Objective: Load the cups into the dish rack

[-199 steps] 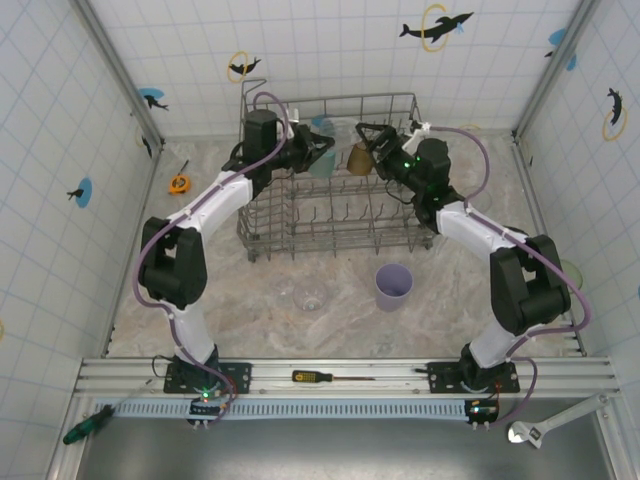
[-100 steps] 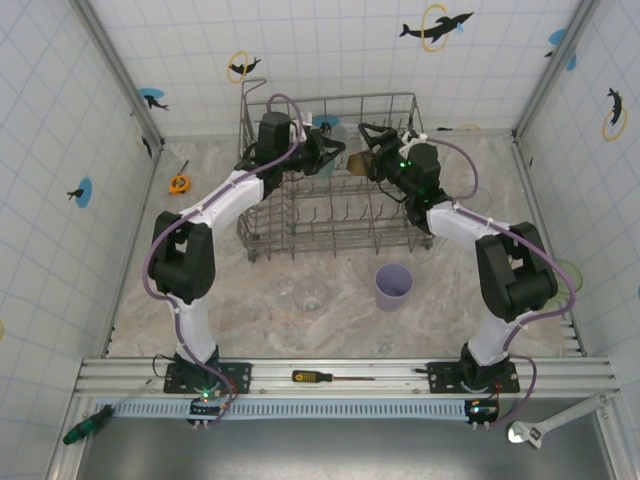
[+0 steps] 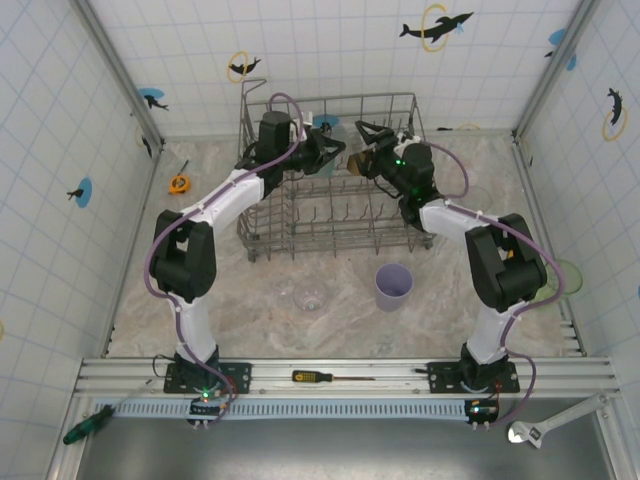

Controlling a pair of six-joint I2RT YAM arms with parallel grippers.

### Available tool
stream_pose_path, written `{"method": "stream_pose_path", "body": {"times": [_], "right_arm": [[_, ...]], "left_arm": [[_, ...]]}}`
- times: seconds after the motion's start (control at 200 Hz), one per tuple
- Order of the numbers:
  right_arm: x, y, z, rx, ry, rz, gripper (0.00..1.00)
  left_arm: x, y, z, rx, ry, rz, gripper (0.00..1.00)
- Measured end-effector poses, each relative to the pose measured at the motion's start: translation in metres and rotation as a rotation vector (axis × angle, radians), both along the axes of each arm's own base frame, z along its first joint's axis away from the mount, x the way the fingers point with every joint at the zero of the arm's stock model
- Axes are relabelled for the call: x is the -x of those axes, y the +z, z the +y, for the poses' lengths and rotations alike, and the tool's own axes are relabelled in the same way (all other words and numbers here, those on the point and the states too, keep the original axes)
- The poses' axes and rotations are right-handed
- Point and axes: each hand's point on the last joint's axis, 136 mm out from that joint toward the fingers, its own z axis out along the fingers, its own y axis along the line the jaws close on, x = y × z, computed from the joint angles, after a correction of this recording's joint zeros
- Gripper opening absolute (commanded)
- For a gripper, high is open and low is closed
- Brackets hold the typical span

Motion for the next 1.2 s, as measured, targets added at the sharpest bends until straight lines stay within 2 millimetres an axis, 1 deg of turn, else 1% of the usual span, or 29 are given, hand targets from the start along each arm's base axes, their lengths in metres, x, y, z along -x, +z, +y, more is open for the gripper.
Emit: {"method": "stream_pose_path", "body": {"times": [0.075,0.185,0.335,0.445,0.5,0.666,0.716,0.781,0.881,0.931,1.056,1.126,1.201], "right_arm": [[0.0,0.001,0.0,-0.004,-0.002,-0.002,0.57],[-0.001,0.001,-0.001,0.009,-0.004,-0.011,0.53],[-0.004,0.0,-0.008,0.038,-0.019,-0.031,0.5],[-0.008,-0.002,-0.022,0.086,-0.05,-0.042,0.49],[-0.009,-0.001,-0.031,0.126,-0.067,-0.055,0.5],[-0.011,0.002,-0.059,0.294,-0.118,-0.1,0.5],[-0.011,0.001,-0.067,0.347,-0.131,-0.109,0.5],[-0.012,-0.004,-0.077,0.421,-0.144,-0.117,0.5],[-0.015,-0.017,-0.089,0.535,-0.163,-0.114,0.5],[-0.015,-0.026,-0.092,0.59,-0.165,-0.109,0.5],[-0.015,-0.043,-0.1,0.715,-0.172,-0.097,0.5],[-0.015,-0.049,-0.104,0.773,-0.179,-0.099,0.5],[-0.015,-0.054,-0.109,0.834,-0.188,-0.096,0.5]], "left_arm": [[0.0,0.001,0.0,-0.003,-0.005,-0.008,0.15],[0.002,0.0,-0.001,-0.011,-0.02,-0.015,0.24],[0.004,-0.001,-0.001,-0.019,-0.032,-0.021,0.45],[0.005,-0.001,0.0,-0.033,-0.031,-0.032,0.56],[0.005,0.0,0.002,-0.043,-0.027,-0.037,0.63],[0.008,0.012,0.014,-0.104,0.004,-0.097,0.81],[0.007,0.018,0.022,-0.133,0.025,-0.126,0.84],[0.004,0.027,0.038,-0.168,0.062,-0.16,0.86],[-0.005,0.044,0.071,-0.212,0.141,-0.213,0.91],[-0.009,0.052,0.088,-0.235,0.184,-0.235,0.97],[-0.015,0.069,0.129,-0.311,0.29,-0.282,0.97],[-0.016,0.071,0.15,-0.37,0.341,-0.296,0.97],[-0.016,0.069,0.169,-0.444,0.393,-0.303,0.97]]}}
